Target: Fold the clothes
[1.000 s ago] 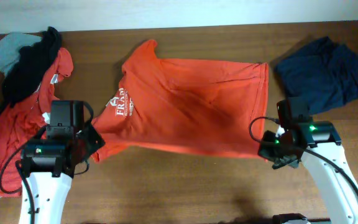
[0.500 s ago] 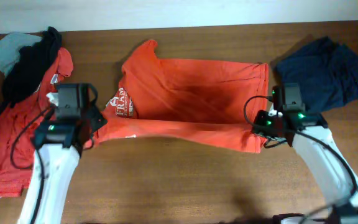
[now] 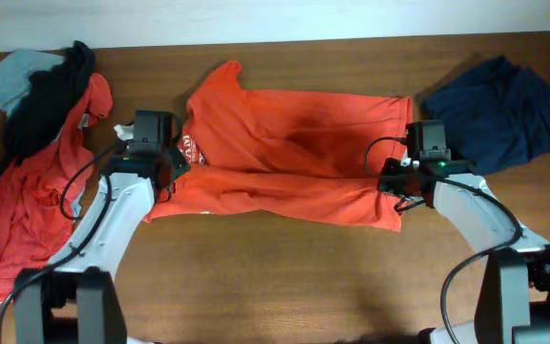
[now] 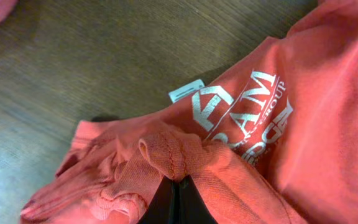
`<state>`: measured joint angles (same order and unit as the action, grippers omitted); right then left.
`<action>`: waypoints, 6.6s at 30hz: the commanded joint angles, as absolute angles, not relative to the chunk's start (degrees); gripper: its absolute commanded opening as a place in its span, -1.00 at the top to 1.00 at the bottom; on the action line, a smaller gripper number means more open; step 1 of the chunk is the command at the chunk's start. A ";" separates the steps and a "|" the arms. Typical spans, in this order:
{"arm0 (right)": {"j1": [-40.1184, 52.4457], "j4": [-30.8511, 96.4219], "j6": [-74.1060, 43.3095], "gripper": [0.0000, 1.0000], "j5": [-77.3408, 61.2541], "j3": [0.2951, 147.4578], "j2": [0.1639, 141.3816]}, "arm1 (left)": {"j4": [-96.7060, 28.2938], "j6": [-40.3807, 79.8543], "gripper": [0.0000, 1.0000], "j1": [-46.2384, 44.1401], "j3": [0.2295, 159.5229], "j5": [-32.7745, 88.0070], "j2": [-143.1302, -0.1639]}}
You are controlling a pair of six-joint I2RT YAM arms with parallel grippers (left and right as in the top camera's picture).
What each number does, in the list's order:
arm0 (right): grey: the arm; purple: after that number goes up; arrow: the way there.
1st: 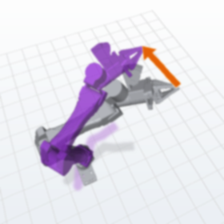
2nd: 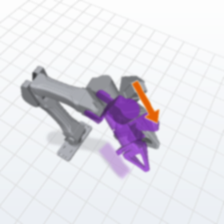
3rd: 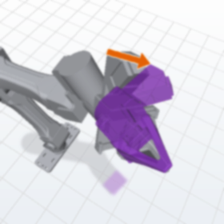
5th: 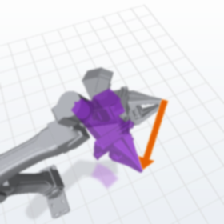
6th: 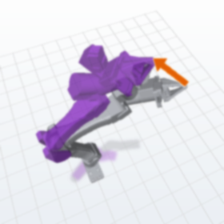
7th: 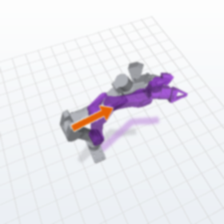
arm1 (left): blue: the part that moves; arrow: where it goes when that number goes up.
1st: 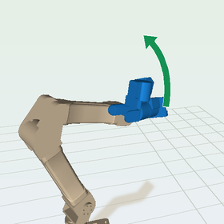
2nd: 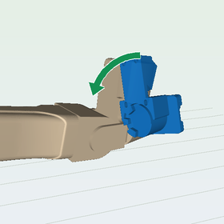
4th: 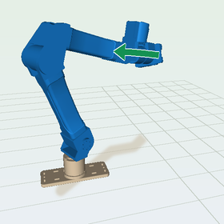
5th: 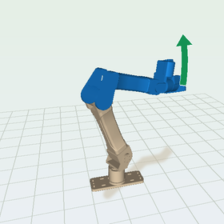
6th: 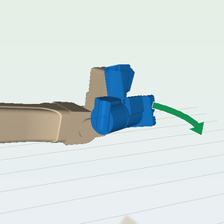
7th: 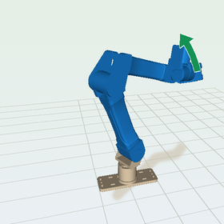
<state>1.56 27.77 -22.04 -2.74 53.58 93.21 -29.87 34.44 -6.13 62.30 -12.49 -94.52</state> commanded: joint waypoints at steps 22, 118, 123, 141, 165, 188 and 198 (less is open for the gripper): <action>1.83 37.98 -16.69 -0.97 -3.42 71.50 91.09 | -27.64 19.03 -0.98 -6.35 73.14 -9.65 -96.42; -4.60 30.44 -6.39 -0.93 -1.45 88.09 114.72 | -35.62 3.99 0.99 -12.38 140.35 -16.73 -150.41; -4.51 25.28 -5.76 -0.89 -1.76 88.09 116.01 | -40.45 5.80 1.00 -13.50 143.92 -16.75 -150.39; -4.47 6.26 -8.03 -0.76 -9.96 88.09 128.49 | -46.28 12.84 0.99 -13.82 144.40 -16.91 -150.39; -3.16 -2.55 -16.86 -0.13 -9.63 88.09 132.66 | -47.20 15.20 1.00 -11.84 144.40 -16.78 -150.39; -2.72 -4.51 -18.92 0.34 -5.54 89.03 132.46 | -47.64 17.12 0.99 -11.18 144.40 -16.78 -150.41; -2.98 -5.04 -17.78 0.21 -2.46 89.58 132.64 | -47.33 17.12 0.99 -11.18 144.40 -16.78 -150.41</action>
<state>-3.18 -4.78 -18.57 -5.10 87.99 132.46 -47.40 16.36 -11.60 143.26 -16.12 -150.61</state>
